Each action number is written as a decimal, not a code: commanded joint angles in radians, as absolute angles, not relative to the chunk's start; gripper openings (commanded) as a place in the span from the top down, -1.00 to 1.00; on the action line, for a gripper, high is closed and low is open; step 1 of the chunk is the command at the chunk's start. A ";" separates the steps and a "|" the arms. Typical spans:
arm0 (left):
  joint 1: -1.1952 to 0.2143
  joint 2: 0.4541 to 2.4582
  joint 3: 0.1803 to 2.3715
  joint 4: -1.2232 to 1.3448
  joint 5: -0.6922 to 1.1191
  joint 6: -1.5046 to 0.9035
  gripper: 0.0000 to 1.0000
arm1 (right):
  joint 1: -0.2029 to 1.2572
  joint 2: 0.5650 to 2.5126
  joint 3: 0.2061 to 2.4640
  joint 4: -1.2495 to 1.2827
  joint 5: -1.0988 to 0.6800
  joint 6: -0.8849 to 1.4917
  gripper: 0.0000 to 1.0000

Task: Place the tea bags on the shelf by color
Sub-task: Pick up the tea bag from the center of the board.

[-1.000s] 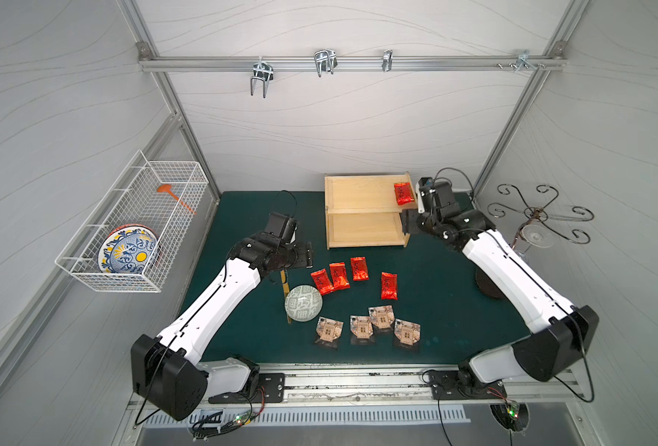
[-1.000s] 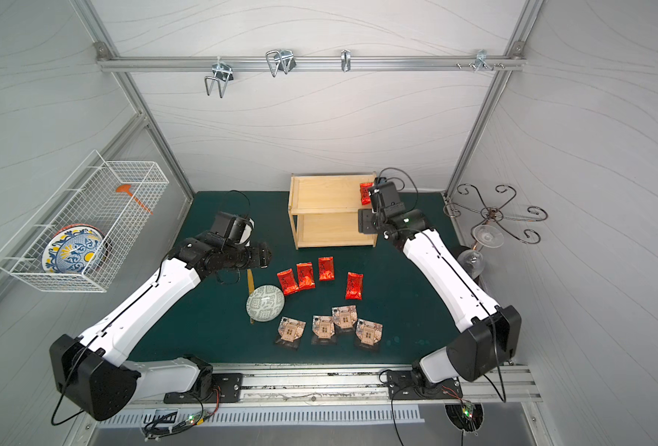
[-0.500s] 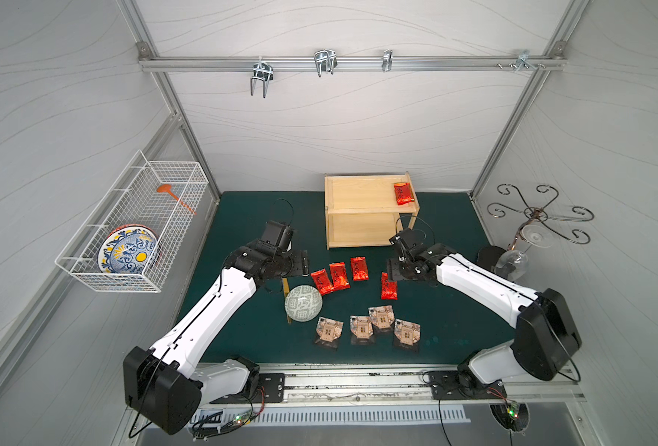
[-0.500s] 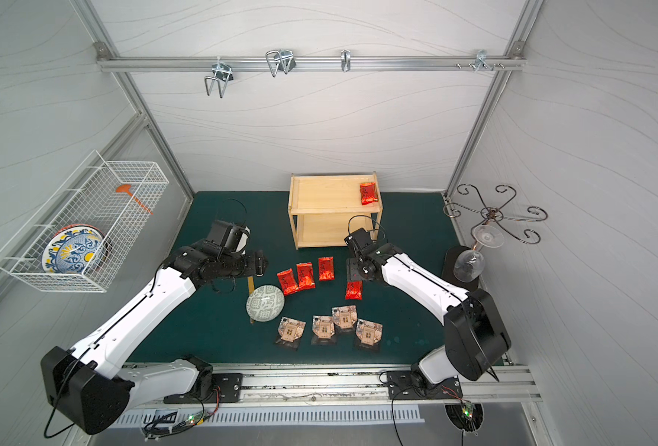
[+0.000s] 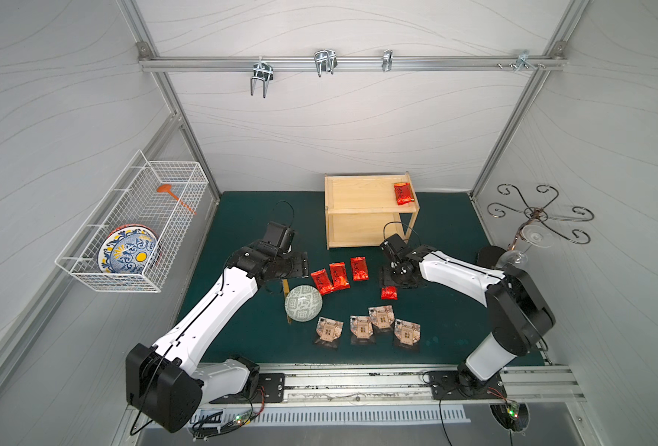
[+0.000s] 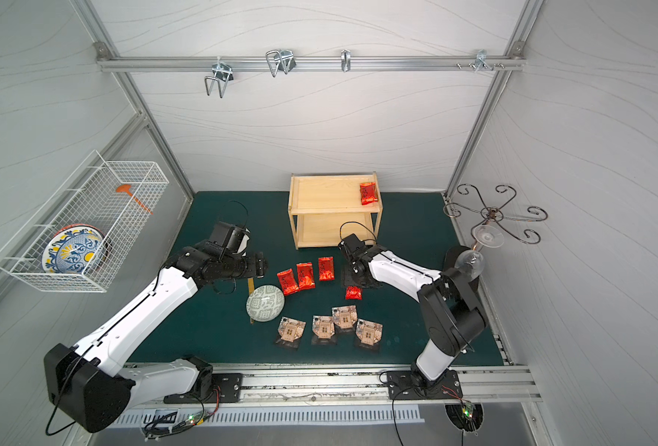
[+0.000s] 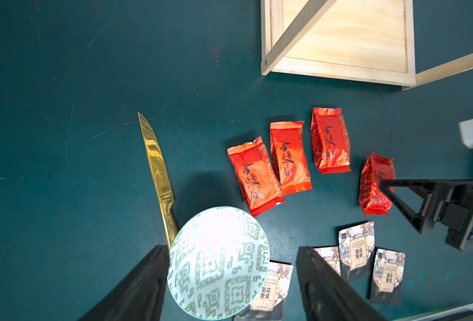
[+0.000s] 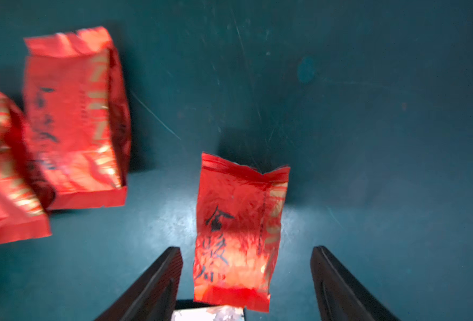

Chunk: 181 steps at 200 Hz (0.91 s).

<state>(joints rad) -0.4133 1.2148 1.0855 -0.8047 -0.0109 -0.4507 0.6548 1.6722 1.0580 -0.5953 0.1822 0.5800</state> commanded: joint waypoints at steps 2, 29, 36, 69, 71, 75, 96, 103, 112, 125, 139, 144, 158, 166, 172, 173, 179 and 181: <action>-0.416 1.224 1.091 -0.787 -0.033 -0.459 -0.58 | 0.662 1.724 1.080 -0.613 0.176 0.599 -0.56; -0.416 1.228 1.092 -0.790 -0.034 -0.460 -0.59 | 0.666 1.756 1.077 -0.587 0.163 0.604 -0.53; -0.416 1.230 1.092 -0.790 -0.034 -0.460 -0.59 | 0.667 1.765 1.078 -0.583 0.160 0.604 -0.52; -0.416 1.232 1.092 -0.791 -0.038 -0.460 -0.59 | 0.670 1.788 1.089 -0.579 0.162 0.602 -0.41; -0.416 1.231 1.092 -0.791 -0.038 -0.460 -0.59 | 0.670 1.789 1.089 -0.579 0.162 0.602 -0.40; -0.416 1.232 1.092 -0.790 -0.038 -0.460 -0.59 | 0.670 1.788 1.089 -0.579 0.163 0.601 -0.38; -0.415 1.235 1.094 -0.788 -0.037 -0.460 -0.59 | 0.671 1.780 1.089 -0.579 0.168 0.598 -0.31; -0.416 1.238 1.096 -0.787 -0.036 -0.460 -0.59 | 0.672 1.779 1.089 -0.580 0.169 0.594 -0.29; -0.416 1.241 1.096 -0.786 -0.033 -0.459 -0.59 | 0.672 1.776 1.090 -0.582 0.171 0.588 -0.26; -0.415 1.251 1.098 -0.789 -0.033 -0.459 -0.58 | 0.672 1.771 1.091 -0.587 0.178 0.586 -0.25; -0.416 1.256 1.101 -0.794 -0.034 -0.459 -0.58 | 0.672 1.768 1.091 -0.590 0.183 0.583 -0.22; -0.416 1.256 1.103 -0.794 -0.034 -0.459 -0.58 | 0.672 1.766 1.089 -0.589 0.184 0.583 -0.22; -0.416 1.255 1.099 -0.792 -0.036 -0.459 -0.58 | 0.671 1.757 1.088 -0.590 0.186 0.580 -0.18; -0.416 1.252 1.099 -0.790 -0.037 -0.460 -0.58 | 0.671 1.751 1.085 -0.589 0.188 0.579 -0.16; -0.416 1.253 1.098 -0.790 -0.036 -0.460 -0.58 | 0.672 1.747 1.085 -0.591 0.191 0.577 -0.15; -0.416 1.252 1.098 -0.790 -0.037 -0.460 -0.58 | 0.672 1.746 1.084 -0.592 0.191 0.577 -0.15; -0.416 1.252 1.097 -0.789 -0.037 -0.460 -0.58 | 0.671 1.741 1.083 -0.593 0.194 0.576 -0.15; -0.415 1.252 1.097 -0.788 -0.037 -0.460 -0.58 | 0.671 1.739 1.083 -0.593 0.195 0.575 -0.15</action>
<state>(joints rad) -0.4133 1.2522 1.0851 -0.8043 -0.0265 -0.4534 0.6640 1.7695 1.0760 -0.5758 0.1757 0.5865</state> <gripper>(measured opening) 0.790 0.576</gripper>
